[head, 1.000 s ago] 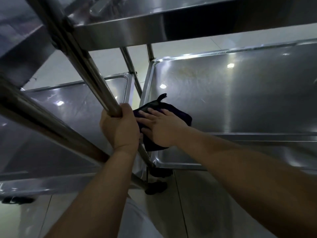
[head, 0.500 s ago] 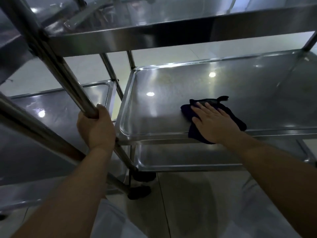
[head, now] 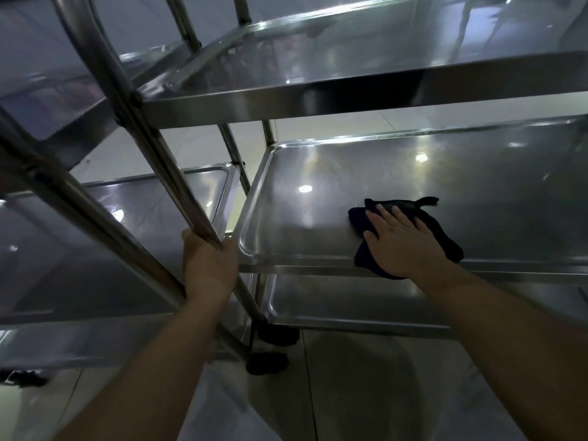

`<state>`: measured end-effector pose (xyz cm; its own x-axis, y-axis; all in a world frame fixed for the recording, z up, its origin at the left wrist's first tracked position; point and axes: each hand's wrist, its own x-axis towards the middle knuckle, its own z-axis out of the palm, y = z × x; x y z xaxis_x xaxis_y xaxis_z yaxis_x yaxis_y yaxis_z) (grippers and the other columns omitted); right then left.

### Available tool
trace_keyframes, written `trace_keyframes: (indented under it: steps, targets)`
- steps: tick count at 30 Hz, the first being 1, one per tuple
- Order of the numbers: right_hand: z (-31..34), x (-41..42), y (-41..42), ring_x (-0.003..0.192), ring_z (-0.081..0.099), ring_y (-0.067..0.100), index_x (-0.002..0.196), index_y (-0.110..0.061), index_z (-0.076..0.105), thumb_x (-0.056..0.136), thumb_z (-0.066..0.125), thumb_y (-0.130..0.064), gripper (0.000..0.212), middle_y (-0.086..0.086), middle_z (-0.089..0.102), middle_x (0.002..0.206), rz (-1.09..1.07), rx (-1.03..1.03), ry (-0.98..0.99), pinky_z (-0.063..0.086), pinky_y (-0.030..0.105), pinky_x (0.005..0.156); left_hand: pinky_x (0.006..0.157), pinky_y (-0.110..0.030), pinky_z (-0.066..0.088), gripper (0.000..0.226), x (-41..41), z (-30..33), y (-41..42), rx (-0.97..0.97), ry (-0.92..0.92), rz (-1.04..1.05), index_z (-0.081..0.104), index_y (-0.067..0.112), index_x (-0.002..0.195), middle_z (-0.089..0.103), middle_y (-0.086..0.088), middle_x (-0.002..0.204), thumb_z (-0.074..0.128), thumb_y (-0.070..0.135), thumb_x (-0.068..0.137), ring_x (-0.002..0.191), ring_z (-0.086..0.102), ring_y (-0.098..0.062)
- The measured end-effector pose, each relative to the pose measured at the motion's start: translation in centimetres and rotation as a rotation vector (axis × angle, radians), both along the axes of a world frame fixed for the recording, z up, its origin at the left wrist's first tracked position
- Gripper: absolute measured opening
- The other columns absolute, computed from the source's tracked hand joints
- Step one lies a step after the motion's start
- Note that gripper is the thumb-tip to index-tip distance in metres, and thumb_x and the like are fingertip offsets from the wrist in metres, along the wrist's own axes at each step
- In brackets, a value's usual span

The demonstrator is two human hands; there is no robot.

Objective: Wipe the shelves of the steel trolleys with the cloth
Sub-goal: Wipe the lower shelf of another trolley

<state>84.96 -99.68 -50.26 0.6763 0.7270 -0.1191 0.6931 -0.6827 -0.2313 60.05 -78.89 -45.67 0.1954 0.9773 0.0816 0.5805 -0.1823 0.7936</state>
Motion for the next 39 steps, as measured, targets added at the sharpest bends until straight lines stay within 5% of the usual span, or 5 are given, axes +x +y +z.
trace_keyframes:
  steps: [4,9,16,32,39]
  targets:
    - [0.1,-0.1,0.0,0.159,-0.005,0.017,0.166,-0.033,0.007,0.108,0.014,-0.052,0.061,-0.009,-0.004,0.173,0.004,0.007,0.005,0.002,0.05,0.128,0.107,-0.048,0.048,0.06,0.3,-2.1,-4.7,-0.011,0.0,0.076,0.042,0.002,0.144,0.054,-0.022,0.138,0.068,0.02,0.093,0.125,0.057,-0.042]
    - [0.1,-0.2,-0.2,0.16,-0.005,0.018,0.166,-0.031,0.008,0.108,0.015,-0.05,0.061,-0.008,-0.003,0.174,0.011,0.029,0.009,0.002,0.051,0.128,0.103,-0.027,0.036,0.06,3.4,-4.0,-10.6,0.106,0.013,-0.266,0.043,0.016,0.151,0.037,-0.005,0.15,0.067,0.017,0.095,0.13,0.045,-0.021]
    - [0.4,-0.3,-0.5,0.16,-0.004,0.019,0.166,-0.029,0.008,0.11,0.017,-0.048,0.06,-0.006,-0.002,0.174,0.018,0.05,0.01,0.0,0.05,0.128,0.101,-0.028,0.043,0.045,10.2,-3.4,-10.6,0.215,0.181,-0.575,0.048,0.02,0.147,0.043,0.0,0.147,0.056,0.02,0.103,0.123,0.051,-0.015]
    - [0.0,8.2,-12.2,0.159,-0.002,0.014,0.165,-0.036,0.009,0.108,0.017,-0.053,0.06,-0.012,0.0,0.173,-0.1,0.039,-0.007,0.002,0.047,0.127,0.109,-0.042,0.044,0.04,20.5,-5.0,-13.1,0.42,0.411,-0.776,0.057,0.019,0.143,0.051,-0.003,0.149,0.05,0.034,0.106,0.129,0.055,-0.026]
    - [0.1,12.0,-17.2,0.159,-0.002,0.011,0.164,-0.039,0.008,0.107,0.016,-0.055,0.06,-0.016,0.0,0.172,-0.151,0.008,0.003,0.002,0.045,0.127,0.099,-0.04,0.044,0.027,22.8,-5.6,-14.6,0.433,0.472,-0.817,0.06,0.02,0.124,0.056,-0.003,0.136,0.051,0.033,0.102,0.122,0.055,-0.027]
